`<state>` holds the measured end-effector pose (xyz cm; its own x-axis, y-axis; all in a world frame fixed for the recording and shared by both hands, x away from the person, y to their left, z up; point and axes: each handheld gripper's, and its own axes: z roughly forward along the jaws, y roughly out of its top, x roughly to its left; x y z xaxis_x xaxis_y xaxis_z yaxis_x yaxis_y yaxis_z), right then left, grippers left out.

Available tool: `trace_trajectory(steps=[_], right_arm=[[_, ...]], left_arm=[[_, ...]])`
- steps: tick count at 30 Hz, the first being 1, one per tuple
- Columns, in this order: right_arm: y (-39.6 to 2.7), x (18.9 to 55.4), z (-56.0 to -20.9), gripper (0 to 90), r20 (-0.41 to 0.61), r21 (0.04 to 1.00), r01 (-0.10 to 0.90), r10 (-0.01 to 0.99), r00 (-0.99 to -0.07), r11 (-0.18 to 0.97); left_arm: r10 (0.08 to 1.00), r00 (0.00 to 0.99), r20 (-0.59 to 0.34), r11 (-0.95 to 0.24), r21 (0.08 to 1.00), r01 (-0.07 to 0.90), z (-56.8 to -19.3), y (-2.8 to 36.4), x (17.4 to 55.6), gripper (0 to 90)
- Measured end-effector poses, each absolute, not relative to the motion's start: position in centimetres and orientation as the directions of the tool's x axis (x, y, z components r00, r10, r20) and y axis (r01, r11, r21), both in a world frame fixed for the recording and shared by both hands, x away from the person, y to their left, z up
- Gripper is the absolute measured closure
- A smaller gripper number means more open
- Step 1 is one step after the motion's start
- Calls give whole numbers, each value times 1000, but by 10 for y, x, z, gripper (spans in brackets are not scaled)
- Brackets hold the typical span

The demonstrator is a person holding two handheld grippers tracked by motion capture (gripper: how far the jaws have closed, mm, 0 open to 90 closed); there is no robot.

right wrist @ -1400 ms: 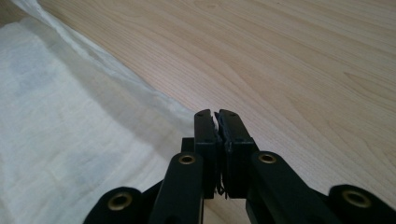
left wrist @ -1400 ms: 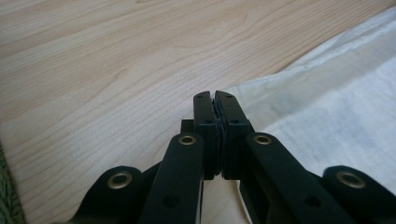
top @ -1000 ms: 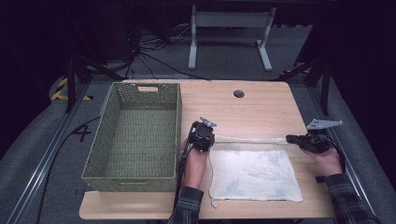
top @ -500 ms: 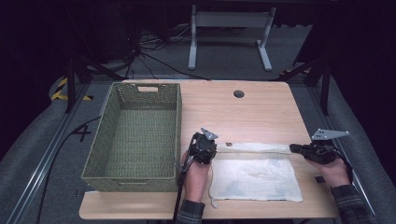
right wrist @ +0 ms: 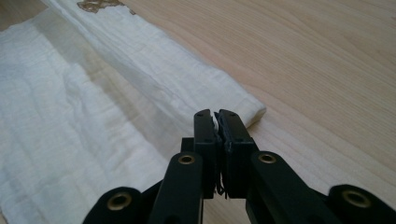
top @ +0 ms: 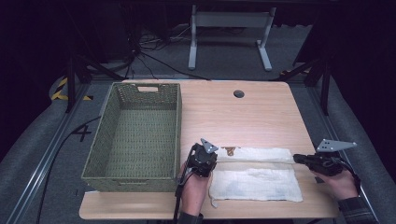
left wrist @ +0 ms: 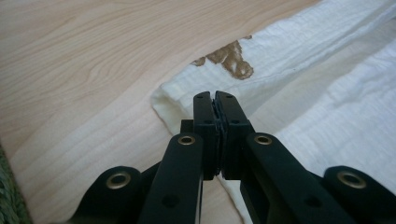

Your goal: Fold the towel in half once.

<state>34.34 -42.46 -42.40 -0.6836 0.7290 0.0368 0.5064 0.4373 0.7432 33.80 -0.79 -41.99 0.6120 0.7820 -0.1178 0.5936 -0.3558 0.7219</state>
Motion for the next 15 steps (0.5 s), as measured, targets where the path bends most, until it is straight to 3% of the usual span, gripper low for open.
trace_trajectory(steps=[15], right_arm=[[-424, 297, -424, 868, 30, 744, 478, 692, -721, 466]], left_arm=[[748, 650, -136, -367, 731, 576, -418, 3, 297, 880]])
